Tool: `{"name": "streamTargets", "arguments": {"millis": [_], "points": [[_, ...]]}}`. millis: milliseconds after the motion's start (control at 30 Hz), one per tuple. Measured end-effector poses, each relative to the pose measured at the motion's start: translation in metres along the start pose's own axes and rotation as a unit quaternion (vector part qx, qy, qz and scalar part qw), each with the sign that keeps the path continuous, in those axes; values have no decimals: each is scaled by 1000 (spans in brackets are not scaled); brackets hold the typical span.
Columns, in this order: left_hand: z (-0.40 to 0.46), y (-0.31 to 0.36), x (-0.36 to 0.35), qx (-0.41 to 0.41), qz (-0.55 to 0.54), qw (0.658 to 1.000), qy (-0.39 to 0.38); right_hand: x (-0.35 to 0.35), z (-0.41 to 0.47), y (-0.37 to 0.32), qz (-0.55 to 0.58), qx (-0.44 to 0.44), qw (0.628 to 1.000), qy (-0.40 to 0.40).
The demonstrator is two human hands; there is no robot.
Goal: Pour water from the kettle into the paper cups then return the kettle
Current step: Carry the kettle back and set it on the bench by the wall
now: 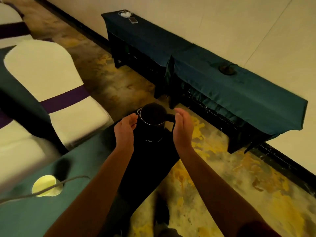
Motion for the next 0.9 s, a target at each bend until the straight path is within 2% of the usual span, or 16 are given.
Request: {"name": "streamTargets", "arguments": {"millis": [67,233,433,633,767,900], "points": [[9,-7,2,1,-5,999,32,-7,17,19,-19,14,1000,1],[24,-13,8,-8,-1,994,106,-16,58,81,-62,-63,995,-45],[54,-15,5,-11,39,992,120,-35,84,122,-85,-122,984,-103],[109,-26,-22,-18,140,988,68,-48,96,129,-58,-124,985,-102],[136,-41,-49,19,131,991,0,-53,100,151,32,-158,981,-108],[142,-55,-68,39,173,983,-50,-58,101,171,103,-181,972,-111]]}}
Point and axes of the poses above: each hand's wrist, its own z-axis towards the middle knuckle, its own x-axis out of the back of the hand, y = z × x, the point moved 10 cm from there along z, towards the middle knuckle, and after that the axes turned 6 degrees about -x, right-handed, at the moved point
